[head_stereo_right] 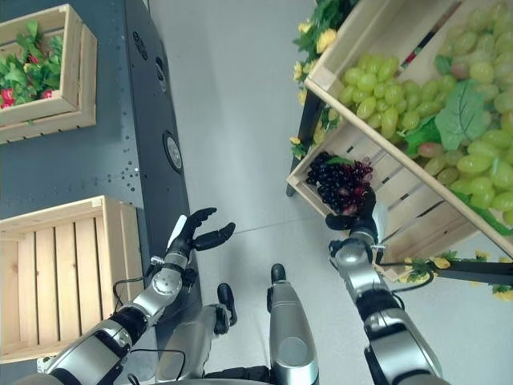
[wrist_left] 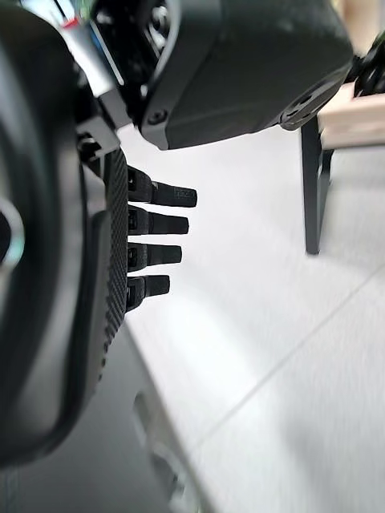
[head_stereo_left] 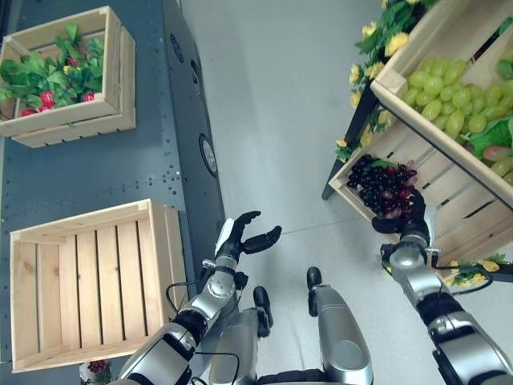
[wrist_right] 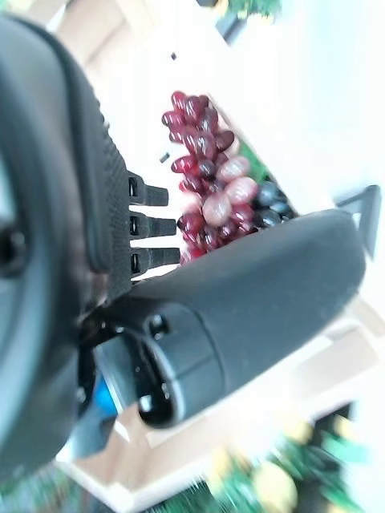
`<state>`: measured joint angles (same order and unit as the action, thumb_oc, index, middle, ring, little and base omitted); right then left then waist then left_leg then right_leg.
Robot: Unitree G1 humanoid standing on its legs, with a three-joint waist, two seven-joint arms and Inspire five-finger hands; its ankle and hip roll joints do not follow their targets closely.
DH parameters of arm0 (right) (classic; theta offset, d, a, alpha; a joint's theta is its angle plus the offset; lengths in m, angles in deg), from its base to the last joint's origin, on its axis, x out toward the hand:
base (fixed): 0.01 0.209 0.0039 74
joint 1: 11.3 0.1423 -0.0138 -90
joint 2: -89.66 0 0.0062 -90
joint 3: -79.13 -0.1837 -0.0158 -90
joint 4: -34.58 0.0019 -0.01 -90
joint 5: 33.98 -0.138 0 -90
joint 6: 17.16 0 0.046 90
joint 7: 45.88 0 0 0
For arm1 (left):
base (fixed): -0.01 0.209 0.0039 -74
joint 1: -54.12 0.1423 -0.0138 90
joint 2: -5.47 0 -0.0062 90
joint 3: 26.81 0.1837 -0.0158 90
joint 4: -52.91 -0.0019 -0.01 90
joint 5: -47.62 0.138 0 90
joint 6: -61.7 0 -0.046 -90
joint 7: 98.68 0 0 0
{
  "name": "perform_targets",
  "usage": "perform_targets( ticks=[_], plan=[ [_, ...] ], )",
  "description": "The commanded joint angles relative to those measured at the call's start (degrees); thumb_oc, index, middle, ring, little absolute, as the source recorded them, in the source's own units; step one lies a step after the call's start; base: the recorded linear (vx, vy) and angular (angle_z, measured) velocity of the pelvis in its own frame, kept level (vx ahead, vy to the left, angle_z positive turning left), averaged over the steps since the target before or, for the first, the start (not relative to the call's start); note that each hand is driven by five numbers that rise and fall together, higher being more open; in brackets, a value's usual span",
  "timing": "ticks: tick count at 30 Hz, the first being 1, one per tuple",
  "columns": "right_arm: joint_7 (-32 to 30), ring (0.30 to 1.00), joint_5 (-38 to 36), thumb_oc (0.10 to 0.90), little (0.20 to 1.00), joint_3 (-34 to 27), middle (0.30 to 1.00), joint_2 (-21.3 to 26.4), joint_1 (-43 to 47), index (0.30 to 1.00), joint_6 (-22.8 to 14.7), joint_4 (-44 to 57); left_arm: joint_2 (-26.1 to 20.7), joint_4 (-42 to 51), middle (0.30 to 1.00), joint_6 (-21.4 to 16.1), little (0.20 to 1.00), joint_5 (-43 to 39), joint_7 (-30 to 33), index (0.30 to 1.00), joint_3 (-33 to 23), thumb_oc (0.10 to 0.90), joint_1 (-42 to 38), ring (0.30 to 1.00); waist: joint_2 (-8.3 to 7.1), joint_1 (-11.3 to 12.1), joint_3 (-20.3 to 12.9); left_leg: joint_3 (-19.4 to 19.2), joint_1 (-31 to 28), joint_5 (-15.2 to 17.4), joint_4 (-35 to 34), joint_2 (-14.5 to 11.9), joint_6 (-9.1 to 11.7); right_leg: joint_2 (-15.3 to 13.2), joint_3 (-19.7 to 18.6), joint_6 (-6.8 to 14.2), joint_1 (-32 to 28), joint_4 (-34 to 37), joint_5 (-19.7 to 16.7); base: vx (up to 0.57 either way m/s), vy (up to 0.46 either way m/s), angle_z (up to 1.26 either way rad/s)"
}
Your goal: Pick up the fruits from the basket on one side to the basket on the other side
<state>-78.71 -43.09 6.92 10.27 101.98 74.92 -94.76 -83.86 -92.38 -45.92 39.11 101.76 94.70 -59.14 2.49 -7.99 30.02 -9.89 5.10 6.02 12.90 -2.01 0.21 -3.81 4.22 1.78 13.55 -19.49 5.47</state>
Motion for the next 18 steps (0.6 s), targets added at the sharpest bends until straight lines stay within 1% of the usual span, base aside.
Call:
perform_targets(
  ticks=[1,3,5,9,10,13,14,16,18],
  plan=[
    [1.2,0.9,9.8,0.8,0.9,2.0,0.9,0.0,-1.0,0.9,-6.6,0.5,0.6,-0.8,0.9,-0.5,0.9,2.6,-2.8,0.9,0.1,0.8,4.9,0.9,-2.17,1.8,-10.2,-2.5,-0.6,3.3,-1.8,4.5,-2.5,1.2,0.4,0.5,-4.8,9.3,-2.4,0.14,-0.033,0.04],
    [1.2,0.9,11.3,0.8,0.9,2.8,0.9,-0.2,-3.0,0.9,-6.9,0.2,0.7,-2.7,0.9,0.1,0.9,4.1,-3.6,0.9,0.0,0.8,7.1,0.9,-2.22,2.1,-11.8,-2.2,-2.2,2.4,-4.5,4.6,-2.4,1.5,0.4,0.9,-6.5,11.6,-3.1,0.11,-0.029,0.12],
    [2.7,0.9,9.7,0.8,0.9,3.4,0.9,-1.4,-5.3,0.9,-7.1,-1.1,0.9,-5.4,0.9,0.9,0.9,5.2,-3.6,0.9,-0.4,0.8,8.8,0.9,-2.19,2.4,-13.8,-1.7,-3.6,1.5,-7.0,4.7,-2.2,1.7,0.3,1.2,-7.9,13.9,-3.8,0.09,-0.032,0.06],
    [5.6,0.9,7.9,0.8,0.9,3.7,0.9,-4.0,-9.1,0.9,-7.6,-6.1,0.9,-8.7,0.9,2.3,0.9,6.9,-4.6,0.9,-2.4,0.8,11.2,0.9,-2.0,3.0,-16.7,-0.6,-6.0,0.3,-10.7,4.6,-2.0,1.9,0.3,1.5,-10.4,17.0,-4.8,0.08,-0.032,0.04],
    [5.9,0.9,8.0,0.8,0.9,3.7,0.9,-4.2,-9.4,0.9,-7.8,-6.6,0.9,-8.9,0.9,2.3,0.9,7.2,-4.8,0.9,-2.5,0.8,11.5,0.9,-1.99,3.1,-17.0,-0.5,-6.2,0.1,-11.1,4.5,-2.0,1.9,0.3,1.5,-10.6,17.4,-4.9,0.07,-0.038,0.02],
    [9.4,0.9,8.6,0.8,0.9,4.3,0.9,-5.8,-11.8,0.9,-7.9,-9.8,1.0,-10.2,0.9,1.8,0.9,9.9,-6.3,0.9,-3.7,0.8,14.0,0.9,-2.01,3.9,-19.4,0.7,-7.9,-1.3,-14.4,4.5,-1.7,2.4,0.6,1.5,-12.7,20.7,-6.2,0.07,-0.049,0.12],
    [9.8,0.9,8.4,0.8,0.9,4.4,0.9,-5.9,-11.9,0.9,-7.9,-10.0,1.0,-10.3,0.9,1.8,0.9,10.0,-6.3,0.9,-3.7,0.8,14.1,0.9,-2.01,3.9,-19.6,0.8,-8.0,-1.5,-14.6,4.5,-1.7,2.5,0.6,1.5,-12.9,21.0,-6.3,0.06,-0.059,0.18],
    [12.0,0.9,9.0,0.8,0.9,5.0,0.9,-6.7,-13.0,0.9,-7.5,-11.1,1.0,-10.7,0.9,1.8,0.9,10.5,-7.1,0.9,-4.4,0.8,15.1,0.9,-2.05,4.3,-21.0,1.4,-8.6,-2.2,-16.3,4.5,-1.6,3.0,0.6,1.5,-13.8,23.0,-6.9,0.05,-0.051,0.04],
    [13.8,0.9,10.0,0.8,0.9,5.7,0.9,-7.2,-13.5,0.9,-7.6,-12.1,1.3,-11.0,0.9,1.8,0.9,10.9,-7.3,0.9,-4.8,0.8,15.5,0.9,-2.1,4.4,-21.7,1.7,-8.9,-2.6,-17.0,4.4,-1.6,3.3,0.4,1.4,-14.0,23.3,-6.8,0.03,-0.037,0.0]
  ],
)
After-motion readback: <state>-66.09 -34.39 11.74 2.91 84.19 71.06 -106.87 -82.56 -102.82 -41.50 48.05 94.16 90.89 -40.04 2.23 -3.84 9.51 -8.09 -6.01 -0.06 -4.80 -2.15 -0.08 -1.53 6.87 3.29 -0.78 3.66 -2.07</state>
